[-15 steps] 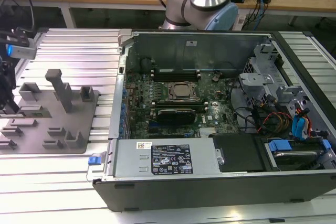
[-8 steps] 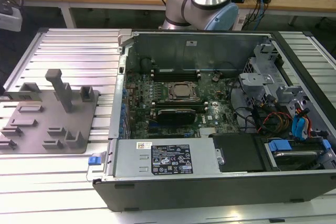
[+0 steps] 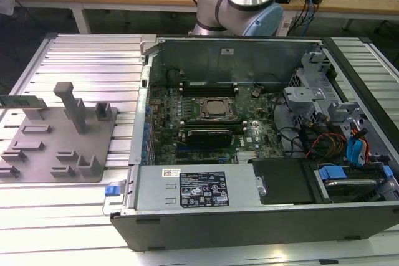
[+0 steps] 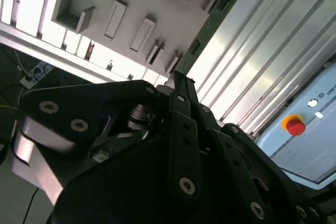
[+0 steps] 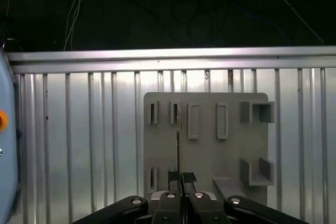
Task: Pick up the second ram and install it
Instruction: 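Pick up the second ram and move it above second insertion slot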
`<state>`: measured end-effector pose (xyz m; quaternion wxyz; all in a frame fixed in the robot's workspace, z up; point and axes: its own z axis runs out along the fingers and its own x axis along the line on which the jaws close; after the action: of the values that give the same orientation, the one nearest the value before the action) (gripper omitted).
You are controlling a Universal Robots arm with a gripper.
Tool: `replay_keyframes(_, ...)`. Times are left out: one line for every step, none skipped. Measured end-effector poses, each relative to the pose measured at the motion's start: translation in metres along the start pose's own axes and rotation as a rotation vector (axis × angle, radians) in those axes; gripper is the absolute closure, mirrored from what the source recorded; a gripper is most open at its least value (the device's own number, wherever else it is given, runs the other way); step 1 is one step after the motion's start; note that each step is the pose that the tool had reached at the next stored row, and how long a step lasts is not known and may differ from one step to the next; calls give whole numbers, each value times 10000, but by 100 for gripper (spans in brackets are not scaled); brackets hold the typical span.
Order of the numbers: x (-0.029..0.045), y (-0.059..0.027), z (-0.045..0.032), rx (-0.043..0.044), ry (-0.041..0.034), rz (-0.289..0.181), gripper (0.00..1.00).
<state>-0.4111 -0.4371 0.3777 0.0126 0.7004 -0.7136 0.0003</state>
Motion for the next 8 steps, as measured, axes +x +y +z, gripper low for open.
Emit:
replay_keyframes(1,0,-63,-1,0,1,91)
replay_keyframes(2,-1,-122,-1,0,0,91)
replay_keyframes(2,-2,-170,-1,0,0,91)
replay_keyframes(4,-2,-245,-1,0,0,91)
replay_keyframes(4,-2,-304,0,0,0,91)
replay_keyframes(6,-2,-377,0,0,0,91)
replay_keyframes(6,-2,-421,-2,1,0,91)
replay_keyframes(7,-2,-479,0,0,0,91)
